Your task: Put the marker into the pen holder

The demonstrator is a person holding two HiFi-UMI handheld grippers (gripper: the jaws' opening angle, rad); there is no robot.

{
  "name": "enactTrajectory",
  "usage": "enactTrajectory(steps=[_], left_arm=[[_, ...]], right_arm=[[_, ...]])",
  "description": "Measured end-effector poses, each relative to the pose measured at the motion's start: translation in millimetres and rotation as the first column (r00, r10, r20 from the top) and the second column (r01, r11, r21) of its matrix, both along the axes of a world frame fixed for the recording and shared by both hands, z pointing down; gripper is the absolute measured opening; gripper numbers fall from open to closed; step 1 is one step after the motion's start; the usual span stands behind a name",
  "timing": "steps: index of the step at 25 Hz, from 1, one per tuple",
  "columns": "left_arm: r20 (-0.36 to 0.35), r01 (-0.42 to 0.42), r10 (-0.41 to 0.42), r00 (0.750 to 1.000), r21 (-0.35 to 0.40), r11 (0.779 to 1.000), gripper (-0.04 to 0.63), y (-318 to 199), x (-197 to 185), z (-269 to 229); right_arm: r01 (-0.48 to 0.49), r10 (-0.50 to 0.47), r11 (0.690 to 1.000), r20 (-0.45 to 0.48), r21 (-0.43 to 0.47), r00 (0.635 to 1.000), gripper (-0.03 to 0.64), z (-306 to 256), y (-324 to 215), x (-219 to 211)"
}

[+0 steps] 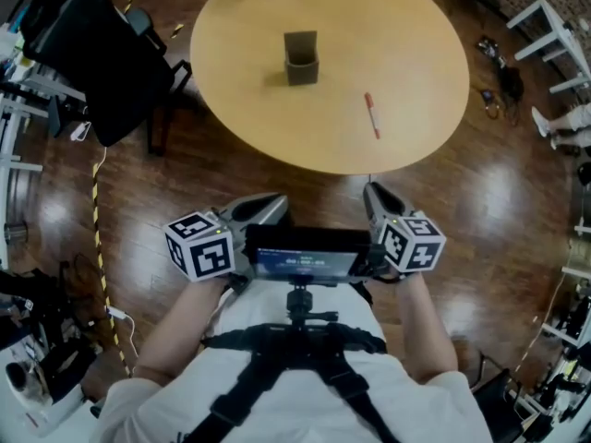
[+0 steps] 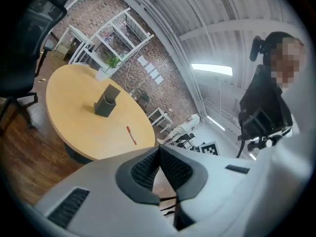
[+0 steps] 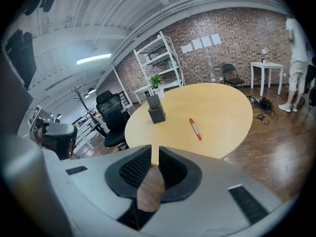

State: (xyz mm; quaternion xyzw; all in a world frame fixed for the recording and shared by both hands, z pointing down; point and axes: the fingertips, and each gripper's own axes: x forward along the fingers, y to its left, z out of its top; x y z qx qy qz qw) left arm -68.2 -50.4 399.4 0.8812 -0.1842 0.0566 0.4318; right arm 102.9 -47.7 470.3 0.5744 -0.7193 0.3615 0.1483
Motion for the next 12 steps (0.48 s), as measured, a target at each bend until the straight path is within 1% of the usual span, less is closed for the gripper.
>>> enactTrajectory(steps=[2, 6, 9, 12], left_arm=[[0.002, -0.015, 0.015, 1.0, -0.003, 1.0, -0.004, -10.4, -4.2, -0.6], [0.035, -0.038, 0.039, 0.999, -0.017, 0.999, -0.003, -25.2, -7.9, 1.0], [0.031, -0.042, 0.043, 0.999, -0.036, 0.998, -0.003, -28.7, 3.0, 4.3], [0.038, -0.016, 0.017, 0.999, -0.036, 0.999, -0.003, -35.9, 14.5, 8.0]], right_arm=[[-0.014, 0.014, 1.0, -0.014, -0.002, 1.0, 0.054, 1.5, -12.2, 2.5], [-0.022, 0.02, 0.999, -0.058, -0.03, 0.998, 0.066, 11.2, -33.6, 13.9], [0.015, -0.022, 0.997, -0.095, -0.074, 0.995, 0.095, 25.0, -46.2, 31.4], [0.06, -0.074, 0.992, -0.132, -0.108, 0.989, 0.104, 40.5, -62.7, 52.6]])
